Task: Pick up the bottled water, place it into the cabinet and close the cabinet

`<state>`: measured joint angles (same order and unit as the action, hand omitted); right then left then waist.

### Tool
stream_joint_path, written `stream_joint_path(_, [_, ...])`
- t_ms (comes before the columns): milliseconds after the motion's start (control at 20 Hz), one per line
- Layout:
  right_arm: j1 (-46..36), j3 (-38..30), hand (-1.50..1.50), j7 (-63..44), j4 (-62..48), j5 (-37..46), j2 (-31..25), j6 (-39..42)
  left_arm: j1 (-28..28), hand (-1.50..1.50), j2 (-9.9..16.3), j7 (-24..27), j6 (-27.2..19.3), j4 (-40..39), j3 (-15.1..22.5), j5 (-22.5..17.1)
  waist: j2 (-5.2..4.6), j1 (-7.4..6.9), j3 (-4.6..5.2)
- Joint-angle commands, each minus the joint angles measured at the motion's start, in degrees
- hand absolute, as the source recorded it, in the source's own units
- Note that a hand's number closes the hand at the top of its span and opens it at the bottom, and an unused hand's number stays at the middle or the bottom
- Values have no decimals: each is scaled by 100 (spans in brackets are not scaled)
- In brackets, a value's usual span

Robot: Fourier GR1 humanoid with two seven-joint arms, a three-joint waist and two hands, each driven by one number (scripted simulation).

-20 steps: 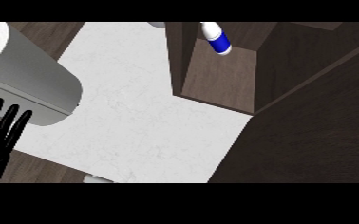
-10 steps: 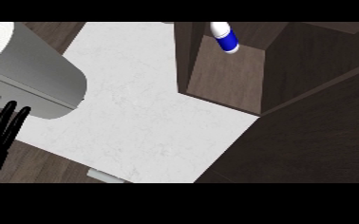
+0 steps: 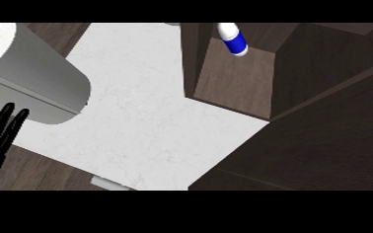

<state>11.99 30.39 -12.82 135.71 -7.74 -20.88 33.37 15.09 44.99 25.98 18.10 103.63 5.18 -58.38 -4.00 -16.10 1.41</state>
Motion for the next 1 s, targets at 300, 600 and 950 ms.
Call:
stream_joint_path(300, [-1636,-274,150,-1152,-1373,35,833,-609,-6,-150,-10,-84,55,-154,32,-71,45,37,-28])
stream_joint_path(600, [-2740,-557,150,-1652,-2458,-145,1412,-853,-31,-150,-15,-21,149,-305,-77,-113,88,107,-56])
stream_joint_path(950, [-4430,-1253,150,-1866,-3858,327,2069,-2078,-12,-150,-88,-18,98,-441,-78,-102,174,382,-95])
